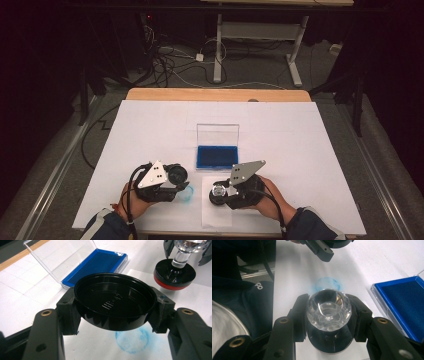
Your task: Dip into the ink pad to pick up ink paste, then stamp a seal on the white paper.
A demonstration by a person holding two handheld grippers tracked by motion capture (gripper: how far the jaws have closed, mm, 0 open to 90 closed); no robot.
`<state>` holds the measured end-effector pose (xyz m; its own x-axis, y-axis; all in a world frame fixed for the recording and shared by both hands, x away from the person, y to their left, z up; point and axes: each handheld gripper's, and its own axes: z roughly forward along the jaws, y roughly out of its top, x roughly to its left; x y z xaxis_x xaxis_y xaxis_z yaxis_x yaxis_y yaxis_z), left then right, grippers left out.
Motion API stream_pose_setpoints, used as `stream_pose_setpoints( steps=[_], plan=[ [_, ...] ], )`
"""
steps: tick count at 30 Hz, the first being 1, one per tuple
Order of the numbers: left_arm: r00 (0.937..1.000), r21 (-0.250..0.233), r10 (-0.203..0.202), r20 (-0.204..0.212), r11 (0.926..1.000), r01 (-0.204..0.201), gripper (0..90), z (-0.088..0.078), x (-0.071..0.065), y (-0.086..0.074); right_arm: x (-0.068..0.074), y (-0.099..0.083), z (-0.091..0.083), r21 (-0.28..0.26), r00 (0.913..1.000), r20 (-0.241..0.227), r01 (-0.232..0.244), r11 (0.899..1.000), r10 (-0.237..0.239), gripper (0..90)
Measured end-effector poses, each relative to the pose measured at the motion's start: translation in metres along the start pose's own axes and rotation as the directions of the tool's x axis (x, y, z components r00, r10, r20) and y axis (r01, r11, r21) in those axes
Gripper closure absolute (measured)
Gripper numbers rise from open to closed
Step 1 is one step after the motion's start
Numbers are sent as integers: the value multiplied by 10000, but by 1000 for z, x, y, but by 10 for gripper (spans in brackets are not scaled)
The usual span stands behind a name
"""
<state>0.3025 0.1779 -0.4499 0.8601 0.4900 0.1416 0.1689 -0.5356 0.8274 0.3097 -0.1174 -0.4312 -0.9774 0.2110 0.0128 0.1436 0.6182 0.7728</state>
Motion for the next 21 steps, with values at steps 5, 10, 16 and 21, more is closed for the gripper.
stream_pose_setpoints(
  steps=[5, 10, 16, 21],
  plan=[
    [10000, -23, -8, 10, 10000, 8, 360, 0, 2, 0, 0, 0, 1, -3, 10000, -34, 18, 10000, -18, 569],
    [10000, 36, 7, -7, 10000, -7, 360, 0, 0, -1, 0, 0, 4, 8, 9999, -101, -13, 10000, 13, 568],
    [10000, 59, 36, -23, 10000, -35, 360, -1, 0, -1, 0, -3, 10, 219, 9999, -130, -48, 9997, 51, 568],
    [9999, 76, 101, 3, 9999, -101, 360, 0, 0, 0, -2, -6, 12, 329, 9999, -131, -83, 9994, 87, 568]
  ],
)
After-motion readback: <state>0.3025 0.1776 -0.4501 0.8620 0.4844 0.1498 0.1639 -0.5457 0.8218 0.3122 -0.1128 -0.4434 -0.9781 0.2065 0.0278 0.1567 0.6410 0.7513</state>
